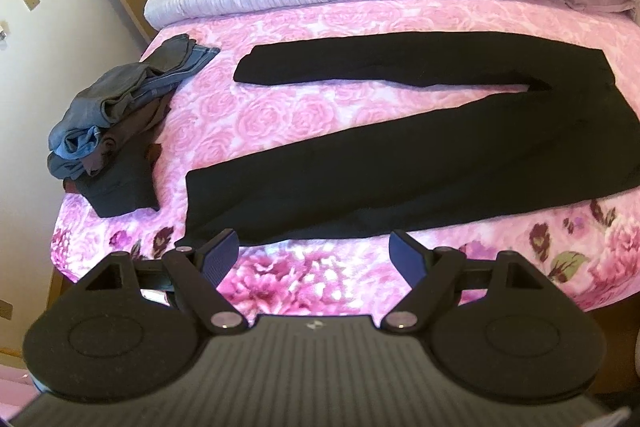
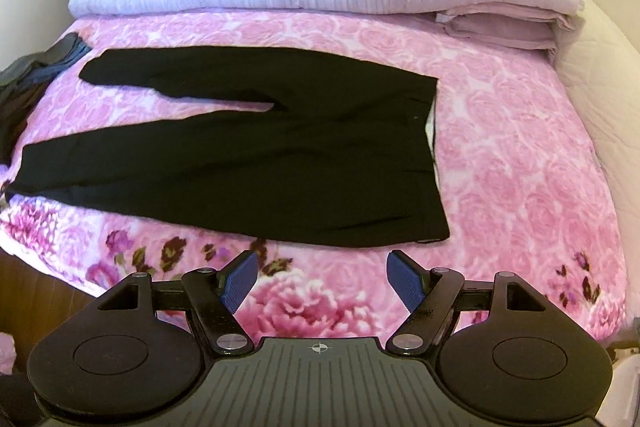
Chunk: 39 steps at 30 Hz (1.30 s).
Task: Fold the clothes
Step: 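Grasp the trouser leg ends with both grippers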
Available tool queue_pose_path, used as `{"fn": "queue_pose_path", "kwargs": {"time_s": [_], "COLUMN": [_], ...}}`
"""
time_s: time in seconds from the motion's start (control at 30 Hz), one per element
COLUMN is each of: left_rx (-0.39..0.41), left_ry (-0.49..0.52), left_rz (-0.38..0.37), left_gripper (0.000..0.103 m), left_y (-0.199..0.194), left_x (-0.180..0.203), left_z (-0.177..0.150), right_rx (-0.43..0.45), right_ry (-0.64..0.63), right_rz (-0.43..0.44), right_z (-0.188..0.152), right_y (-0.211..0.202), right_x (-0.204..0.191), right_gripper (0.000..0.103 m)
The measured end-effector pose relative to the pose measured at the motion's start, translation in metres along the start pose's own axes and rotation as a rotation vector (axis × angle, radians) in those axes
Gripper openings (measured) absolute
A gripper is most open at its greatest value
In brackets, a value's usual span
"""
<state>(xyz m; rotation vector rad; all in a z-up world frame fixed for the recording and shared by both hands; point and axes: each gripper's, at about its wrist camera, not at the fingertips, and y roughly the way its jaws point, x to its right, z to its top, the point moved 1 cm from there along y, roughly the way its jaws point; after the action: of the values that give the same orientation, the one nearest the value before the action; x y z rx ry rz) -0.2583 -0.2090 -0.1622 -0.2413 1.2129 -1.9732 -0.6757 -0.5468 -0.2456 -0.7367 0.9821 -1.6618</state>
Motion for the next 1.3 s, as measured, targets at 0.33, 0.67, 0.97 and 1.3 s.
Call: {"fn": "queue_pose_path", "kwargs": {"time_s": [0.33,0.67,0.97,1.3], "left_rx": [-0.037,-0.054,-0.042,-0.086], "left_ry": [0.022,0.291,0.830,0.905], "left_rz": [0.078,0.120,0.148,0.071], "left_gripper": [0.080,0.080,0.061,0.007], "left_y": [0.008,0.089,0.233,0.285], "left_x": [-0.031,-0.074,-0.089,-0.114], "left_z": [-0.030,-0.045,-0.084,-0.068], "right_rx": [-0.040,-0.047,-0.078,-0.100], "right_ry": [-0.126,-0.281,-0.493,-0.678], "right_rz": [0.057,-0.001,-0.106,-0.236], "right_z": [0.008,0.024,0.008,-0.047], "right_y": [0.033,0.090,0.161,0.207], "right_x": [-0.028,-0.092,-0.132,-0.099], "right_gripper": [0.075,0.075,0.075,0.075]}}
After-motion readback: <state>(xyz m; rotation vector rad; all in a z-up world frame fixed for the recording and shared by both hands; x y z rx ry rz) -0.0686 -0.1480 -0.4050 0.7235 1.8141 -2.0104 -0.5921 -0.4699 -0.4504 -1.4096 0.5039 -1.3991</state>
